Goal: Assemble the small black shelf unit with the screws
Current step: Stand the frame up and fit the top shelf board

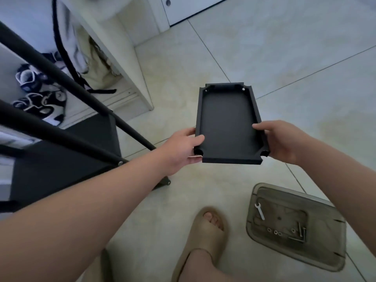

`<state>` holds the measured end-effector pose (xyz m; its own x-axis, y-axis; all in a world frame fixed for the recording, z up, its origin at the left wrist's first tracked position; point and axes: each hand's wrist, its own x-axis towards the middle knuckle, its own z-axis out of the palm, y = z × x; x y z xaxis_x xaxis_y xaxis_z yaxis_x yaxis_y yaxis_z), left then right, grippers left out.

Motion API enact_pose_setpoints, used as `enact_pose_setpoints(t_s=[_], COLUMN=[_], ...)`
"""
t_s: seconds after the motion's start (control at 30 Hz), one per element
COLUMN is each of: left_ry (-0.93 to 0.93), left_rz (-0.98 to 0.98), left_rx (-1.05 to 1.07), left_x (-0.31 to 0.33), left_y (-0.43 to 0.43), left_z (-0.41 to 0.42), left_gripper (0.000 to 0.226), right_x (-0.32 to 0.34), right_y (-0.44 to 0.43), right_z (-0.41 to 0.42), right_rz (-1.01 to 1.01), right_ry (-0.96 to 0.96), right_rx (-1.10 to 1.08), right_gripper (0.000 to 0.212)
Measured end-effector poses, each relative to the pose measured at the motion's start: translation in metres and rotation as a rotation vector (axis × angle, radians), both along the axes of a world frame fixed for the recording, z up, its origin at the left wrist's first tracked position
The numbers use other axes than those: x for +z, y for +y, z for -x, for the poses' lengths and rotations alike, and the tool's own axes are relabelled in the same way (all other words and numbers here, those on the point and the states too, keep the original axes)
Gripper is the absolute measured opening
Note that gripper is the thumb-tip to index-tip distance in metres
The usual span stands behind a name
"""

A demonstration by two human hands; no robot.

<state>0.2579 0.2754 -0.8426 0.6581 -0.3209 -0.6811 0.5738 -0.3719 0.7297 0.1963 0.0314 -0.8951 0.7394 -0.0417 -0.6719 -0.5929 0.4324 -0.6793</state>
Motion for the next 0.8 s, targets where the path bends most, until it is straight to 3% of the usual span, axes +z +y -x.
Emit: enact_pose_setpoints(t_s=[0.23, 0.6, 0.7, 0.8], left_ry=[-0.107, -0.539, -0.872, -1.268], left_rz=[0.1, 0.231, 0.006, -0.351], left_rx=[-0.085, -0.086, -0.093, -0.212], left_x=[0.122, 0.317, 0.352, 0.377], left_y=[0.046, 0.14, 0.186, 0.233], left_z=[0.041, 0.1, 0.113, 0.126], left_gripper=[0.026, 0.028, 0.039, 0.075], right_x=[0.142, 0.374, 0.41, 0.43], right_y=[0.038, 0.151, 0.195, 0.242], right_z=[0.031, 0.082, 0.086, 0.084], right_rz=[0.086, 0.296, 0.287, 0.322], right_ry=[-0.201, -0.509, -0.605, -0.681], right_rx=[-0.064, -0.201, -0.208, -0.185], right_gripper=[0.032, 0.027, 0.022, 0.02])
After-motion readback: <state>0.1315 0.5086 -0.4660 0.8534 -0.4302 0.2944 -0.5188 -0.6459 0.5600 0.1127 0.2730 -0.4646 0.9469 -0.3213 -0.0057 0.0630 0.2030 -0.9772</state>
